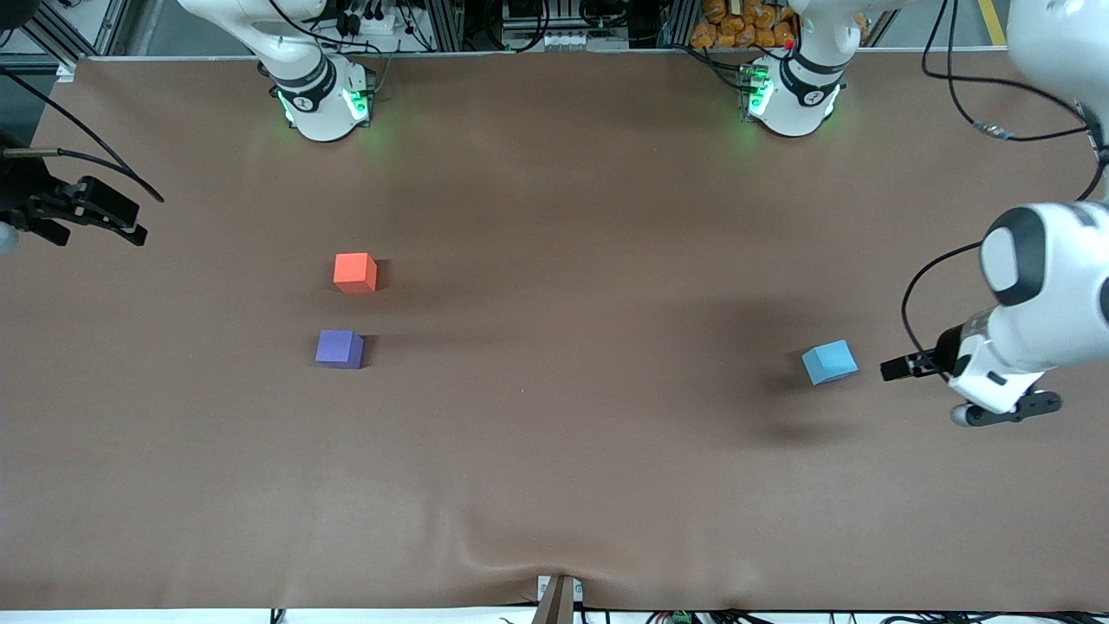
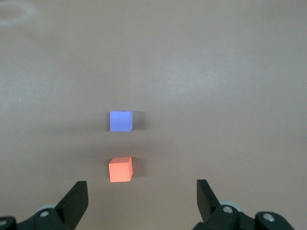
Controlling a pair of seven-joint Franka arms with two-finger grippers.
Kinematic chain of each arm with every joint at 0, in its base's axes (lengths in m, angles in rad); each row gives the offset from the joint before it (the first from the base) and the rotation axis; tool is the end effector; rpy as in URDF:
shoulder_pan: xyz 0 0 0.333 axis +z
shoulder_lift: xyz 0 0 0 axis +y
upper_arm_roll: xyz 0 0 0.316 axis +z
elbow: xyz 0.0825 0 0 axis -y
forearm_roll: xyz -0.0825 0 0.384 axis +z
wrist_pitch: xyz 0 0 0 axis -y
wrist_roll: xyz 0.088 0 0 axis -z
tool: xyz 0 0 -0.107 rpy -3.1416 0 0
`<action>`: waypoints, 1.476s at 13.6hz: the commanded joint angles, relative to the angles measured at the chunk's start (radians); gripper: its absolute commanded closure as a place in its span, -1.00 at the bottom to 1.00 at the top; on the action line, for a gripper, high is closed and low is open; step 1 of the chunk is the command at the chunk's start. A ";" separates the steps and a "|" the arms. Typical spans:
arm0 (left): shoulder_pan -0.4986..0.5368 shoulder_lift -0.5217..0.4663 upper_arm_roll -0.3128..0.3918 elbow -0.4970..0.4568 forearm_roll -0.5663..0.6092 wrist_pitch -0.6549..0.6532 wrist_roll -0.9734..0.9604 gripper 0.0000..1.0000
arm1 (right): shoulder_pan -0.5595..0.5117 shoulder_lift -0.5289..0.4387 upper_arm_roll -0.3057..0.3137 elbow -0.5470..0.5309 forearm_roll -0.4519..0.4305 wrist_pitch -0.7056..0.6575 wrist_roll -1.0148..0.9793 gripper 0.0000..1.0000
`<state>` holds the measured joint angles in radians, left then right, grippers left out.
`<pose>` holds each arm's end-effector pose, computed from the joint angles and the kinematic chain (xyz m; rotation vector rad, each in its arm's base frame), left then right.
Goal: Place blue block between orange and purple blocks
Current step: 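Reach the left gripper down toward the light-blue block, then close the left gripper on the light-blue block and lift it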
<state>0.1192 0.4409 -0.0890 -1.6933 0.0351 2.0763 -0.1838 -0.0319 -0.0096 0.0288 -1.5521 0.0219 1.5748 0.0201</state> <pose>0.6593 0.0275 0.3373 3.1205 0.3187 -0.0885 0.5524 0.0007 0.6390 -3.1191 0.0358 -0.0501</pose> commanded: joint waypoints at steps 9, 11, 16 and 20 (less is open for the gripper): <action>-0.084 0.073 -0.014 -0.078 0.017 0.074 -0.229 -1.00 | -0.006 -0.001 0.002 0.009 0.013 -0.012 -0.002 -1.00; -0.076 0.085 -0.012 -0.098 0.017 0.099 -0.227 -1.00 | -0.006 -0.001 0.002 0.009 0.013 -0.012 -0.003 -1.00; -0.076 0.102 -0.011 -0.151 0.017 0.179 -0.230 -1.00 | -0.006 -0.001 0.002 0.009 0.013 -0.012 -0.003 -1.00; -0.076 0.127 -0.011 -0.154 0.017 0.202 -0.230 -1.00 | -0.009 -0.001 0.002 0.009 0.013 -0.012 -0.003 -1.00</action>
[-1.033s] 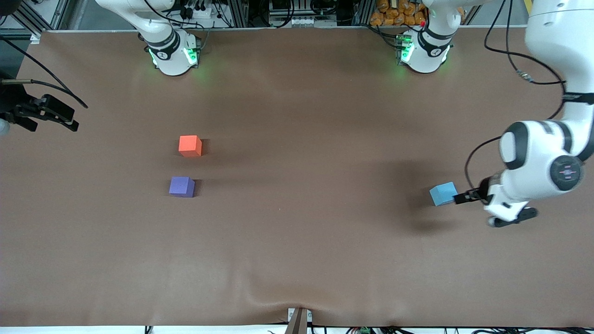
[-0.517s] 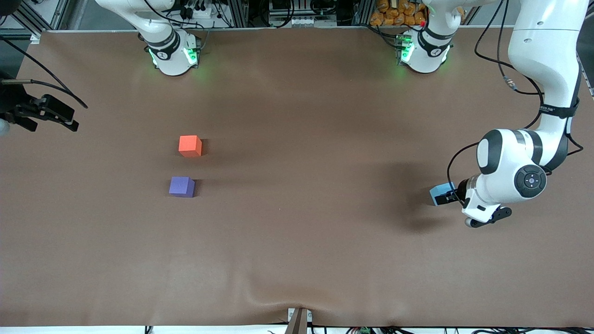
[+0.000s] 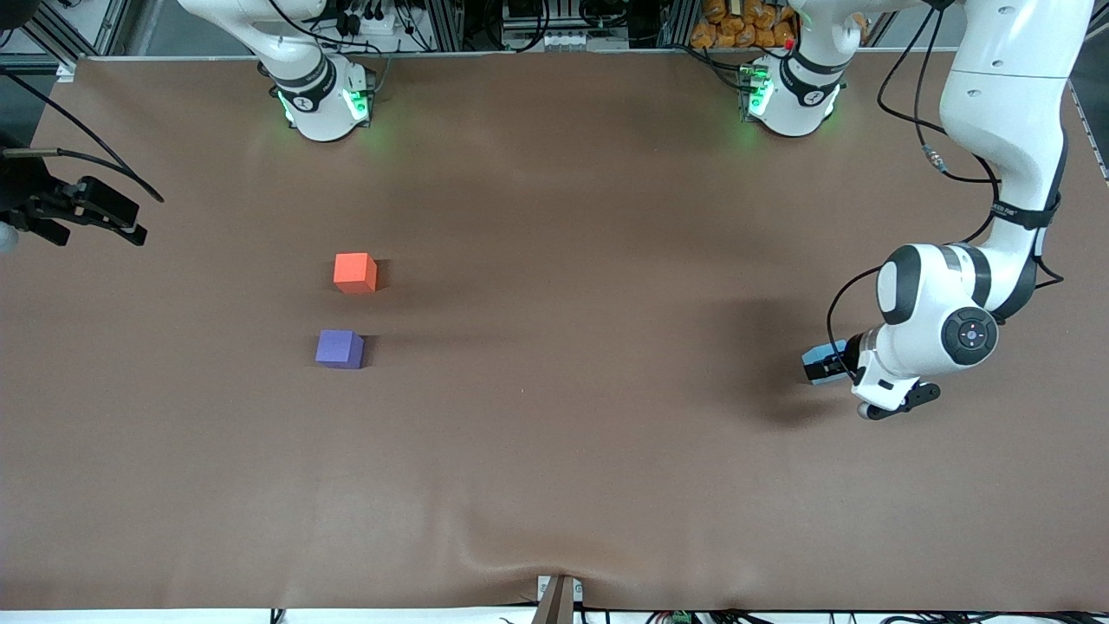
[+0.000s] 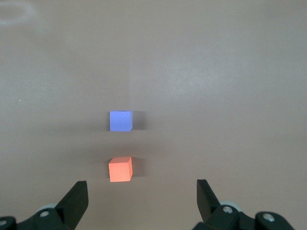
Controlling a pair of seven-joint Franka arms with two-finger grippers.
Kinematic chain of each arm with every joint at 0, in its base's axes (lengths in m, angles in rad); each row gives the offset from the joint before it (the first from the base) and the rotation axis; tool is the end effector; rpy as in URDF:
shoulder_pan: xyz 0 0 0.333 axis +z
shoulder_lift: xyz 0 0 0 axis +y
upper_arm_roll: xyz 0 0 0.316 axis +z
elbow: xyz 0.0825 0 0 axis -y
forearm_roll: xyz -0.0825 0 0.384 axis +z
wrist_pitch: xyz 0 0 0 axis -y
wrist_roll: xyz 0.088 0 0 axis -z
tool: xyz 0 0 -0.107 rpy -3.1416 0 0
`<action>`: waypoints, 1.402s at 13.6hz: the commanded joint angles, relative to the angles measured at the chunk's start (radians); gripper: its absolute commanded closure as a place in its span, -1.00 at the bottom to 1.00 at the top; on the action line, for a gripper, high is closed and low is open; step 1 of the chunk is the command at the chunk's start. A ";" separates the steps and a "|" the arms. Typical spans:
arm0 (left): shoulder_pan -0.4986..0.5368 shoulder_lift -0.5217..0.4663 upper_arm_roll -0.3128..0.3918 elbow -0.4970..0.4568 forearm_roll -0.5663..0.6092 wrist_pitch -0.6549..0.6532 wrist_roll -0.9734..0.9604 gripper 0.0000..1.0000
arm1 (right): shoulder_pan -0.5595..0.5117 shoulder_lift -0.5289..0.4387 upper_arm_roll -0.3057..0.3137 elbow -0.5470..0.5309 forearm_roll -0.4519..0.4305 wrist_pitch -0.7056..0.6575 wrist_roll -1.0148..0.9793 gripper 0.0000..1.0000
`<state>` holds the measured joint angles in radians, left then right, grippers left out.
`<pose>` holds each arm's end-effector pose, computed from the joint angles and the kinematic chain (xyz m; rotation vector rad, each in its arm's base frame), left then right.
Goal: Place blue block between orange and purple blocks
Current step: 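Close the left gripper on the light-blue block and lift it, then carry the blue block to mid-table while the right gripper reaches over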
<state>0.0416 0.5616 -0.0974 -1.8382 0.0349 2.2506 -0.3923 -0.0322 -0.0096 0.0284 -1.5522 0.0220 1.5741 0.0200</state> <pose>0.6290 -0.0311 0.2117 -3.0863 -0.5038 0.2328 0.5523 0.0003 0.6389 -3.1190 0.0367 -0.0488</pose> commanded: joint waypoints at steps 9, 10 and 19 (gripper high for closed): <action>-0.026 0.038 0.001 -0.006 0.017 0.061 -0.025 1.00 | -0.012 -0.001 0.002 0.009 0.013 -0.011 -0.003 -1.00; -0.029 0.032 -0.002 -0.006 0.019 0.061 -0.023 1.00 | -0.014 -0.001 0.002 0.009 0.013 -0.011 -0.003 -1.00; -0.316 -0.003 -0.080 0.284 -0.003 -0.172 -0.089 1.00 | -0.014 0.000 0.002 0.009 0.013 -0.011 -0.003 -1.00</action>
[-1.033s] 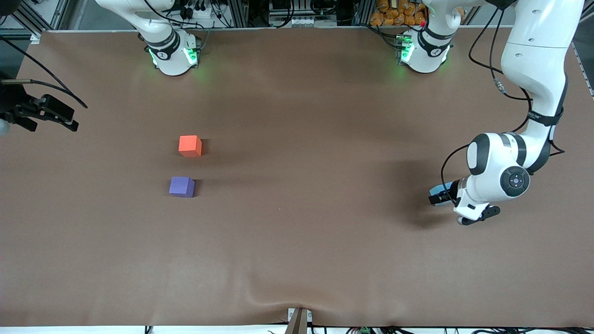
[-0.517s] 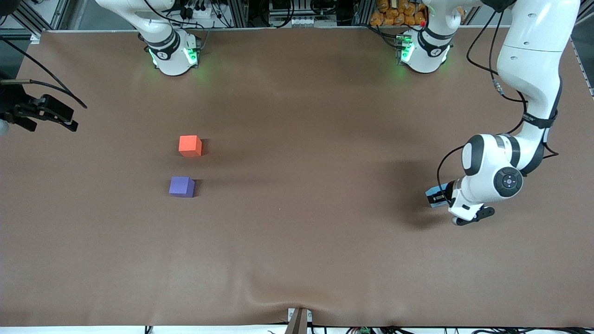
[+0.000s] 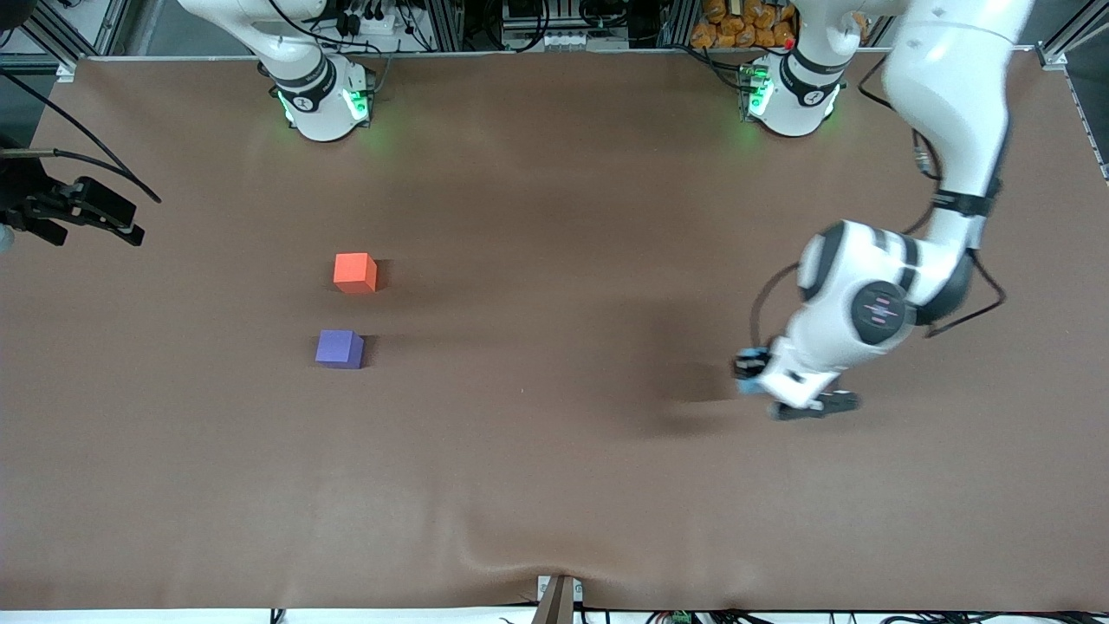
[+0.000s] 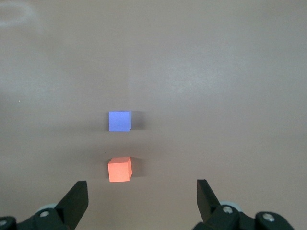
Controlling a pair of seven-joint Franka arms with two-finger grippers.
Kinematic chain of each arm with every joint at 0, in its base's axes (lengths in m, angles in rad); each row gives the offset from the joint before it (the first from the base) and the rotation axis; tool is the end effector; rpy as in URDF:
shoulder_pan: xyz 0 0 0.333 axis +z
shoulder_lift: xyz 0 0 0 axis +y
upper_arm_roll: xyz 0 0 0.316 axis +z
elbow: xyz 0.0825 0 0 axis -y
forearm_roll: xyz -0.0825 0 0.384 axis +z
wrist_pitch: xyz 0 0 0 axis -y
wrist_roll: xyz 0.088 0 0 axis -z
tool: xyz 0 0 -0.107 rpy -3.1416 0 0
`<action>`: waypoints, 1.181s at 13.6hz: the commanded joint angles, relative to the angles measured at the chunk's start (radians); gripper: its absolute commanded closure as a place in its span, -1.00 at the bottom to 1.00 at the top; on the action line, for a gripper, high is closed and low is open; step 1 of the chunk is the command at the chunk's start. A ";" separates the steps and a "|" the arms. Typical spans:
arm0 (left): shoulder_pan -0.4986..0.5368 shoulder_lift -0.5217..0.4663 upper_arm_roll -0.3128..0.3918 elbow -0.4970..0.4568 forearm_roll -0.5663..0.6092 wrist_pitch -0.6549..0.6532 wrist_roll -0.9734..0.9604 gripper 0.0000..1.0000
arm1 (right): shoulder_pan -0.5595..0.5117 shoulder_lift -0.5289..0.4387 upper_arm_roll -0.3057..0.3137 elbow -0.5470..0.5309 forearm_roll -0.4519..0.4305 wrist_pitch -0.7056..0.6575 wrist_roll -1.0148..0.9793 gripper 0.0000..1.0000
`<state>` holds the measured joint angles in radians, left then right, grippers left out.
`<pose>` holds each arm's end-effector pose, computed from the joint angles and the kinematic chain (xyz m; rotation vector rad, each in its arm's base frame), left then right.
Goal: Place blue block between orange and purple blocks
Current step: 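Carry the blue block to mid-table while the right gripper reaches over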
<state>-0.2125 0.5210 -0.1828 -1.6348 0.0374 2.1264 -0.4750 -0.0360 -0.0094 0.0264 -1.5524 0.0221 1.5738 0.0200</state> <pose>0.6333 -0.2464 0.3180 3.0931 0.1276 -0.0675 0.5523 -0.0029 0.6387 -3.1189 0.0457 -0.0479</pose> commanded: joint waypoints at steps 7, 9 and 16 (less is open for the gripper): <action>-0.385 0.229 0.009 0.309 -0.030 -0.023 -0.080 1.00 | -0.007 0.002 0.006 0.011 0.015 -0.009 -0.005 -1.00; -0.430 0.263 0.009 0.314 -0.031 0.041 -0.103 1.00 | -0.001 0.002 0.006 0.012 0.015 -0.009 -0.005 -1.00; -0.544 0.421 0.003 0.345 -0.047 0.274 -0.128 1.00 | 0.027 0.126 0.014 0.018 0.007 0.002 -0.006 -1.00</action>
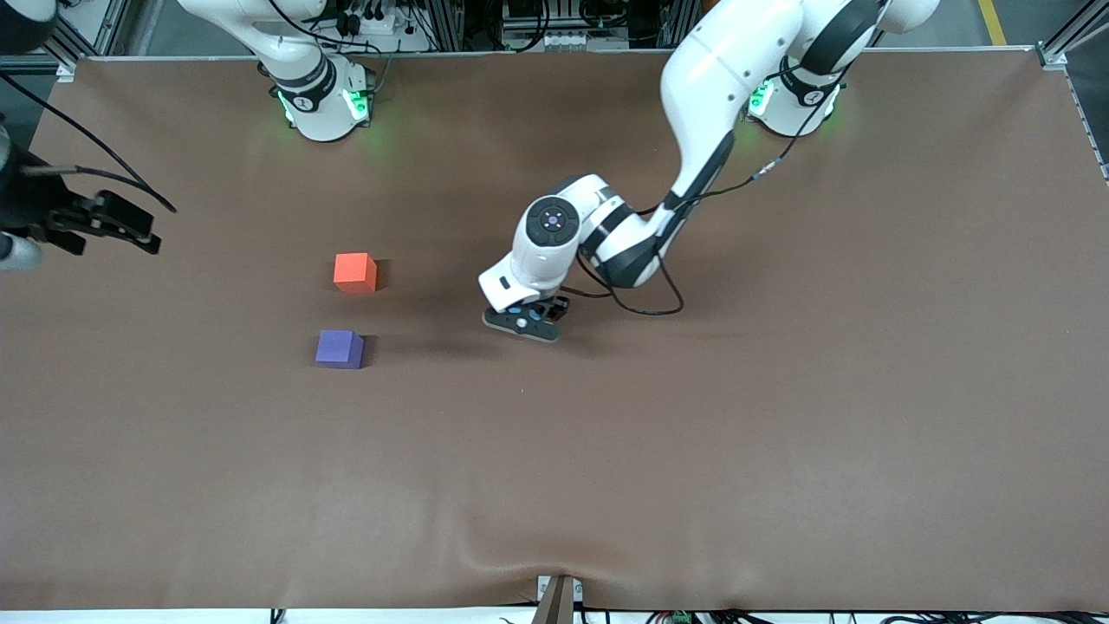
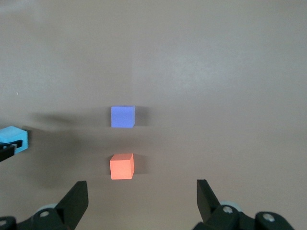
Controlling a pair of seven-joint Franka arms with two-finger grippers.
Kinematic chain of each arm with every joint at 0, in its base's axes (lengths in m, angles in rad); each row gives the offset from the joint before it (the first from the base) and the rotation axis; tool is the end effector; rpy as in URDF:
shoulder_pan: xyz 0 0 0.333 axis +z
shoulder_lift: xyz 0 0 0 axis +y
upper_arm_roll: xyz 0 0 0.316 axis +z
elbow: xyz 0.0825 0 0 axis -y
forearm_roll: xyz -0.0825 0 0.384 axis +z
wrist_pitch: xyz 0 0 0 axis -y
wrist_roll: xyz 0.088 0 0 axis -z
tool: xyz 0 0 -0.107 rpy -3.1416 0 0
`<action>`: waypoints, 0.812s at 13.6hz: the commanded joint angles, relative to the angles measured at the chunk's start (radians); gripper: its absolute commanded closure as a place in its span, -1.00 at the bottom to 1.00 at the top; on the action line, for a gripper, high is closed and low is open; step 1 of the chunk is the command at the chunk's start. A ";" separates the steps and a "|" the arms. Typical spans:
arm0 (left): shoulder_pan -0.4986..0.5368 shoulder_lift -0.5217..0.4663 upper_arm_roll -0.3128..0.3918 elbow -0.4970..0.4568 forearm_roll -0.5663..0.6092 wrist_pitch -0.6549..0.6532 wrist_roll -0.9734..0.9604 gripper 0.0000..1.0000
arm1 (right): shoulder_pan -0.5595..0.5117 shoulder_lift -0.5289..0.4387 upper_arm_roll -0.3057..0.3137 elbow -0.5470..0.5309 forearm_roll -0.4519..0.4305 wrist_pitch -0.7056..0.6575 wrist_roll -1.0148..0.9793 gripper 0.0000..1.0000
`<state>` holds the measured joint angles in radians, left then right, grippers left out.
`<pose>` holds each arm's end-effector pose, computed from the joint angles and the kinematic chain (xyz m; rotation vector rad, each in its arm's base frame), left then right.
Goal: Place blue block between orange and purple blocks
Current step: 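Carry the blue block to mid-table while the right gripper reaches over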
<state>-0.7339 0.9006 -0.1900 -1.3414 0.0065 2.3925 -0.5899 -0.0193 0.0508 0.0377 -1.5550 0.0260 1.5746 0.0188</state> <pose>0.4825 -0.5812 0.2059 2.9045 -0.3730 0.0367 0.5696 0.0127 0.6038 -3.1139 0.0014 0.0493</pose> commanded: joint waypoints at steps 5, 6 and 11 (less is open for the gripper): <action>-0.025 -0.084 0.035 0.035 -0.007 -0.044 -0.157 -1.00 | 0.015 0.138 -0.001 0.012 0.003 0.033 0.004 -1.00; -0.013 -0.138 0.058 0.034 -0.006 -0.112 -0.162 -1.00 | 0.028 0.138 0.002 0.010 0.003 0.036 0.015 -1.00; 0.022 -0.434 0.216 0.019 -0.013 -0.431 -0.163 -1.00 | 0.197 0.167 0.004 0.007 -0.007 0.039 0.300 -1.00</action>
<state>-0.7217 0.6015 -0.0236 -1.2584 0.0044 2.0855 -0.7324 0.1117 0.1965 0.0459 -1.5549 0.0254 1.6155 0.2412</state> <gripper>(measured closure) 0.000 0.000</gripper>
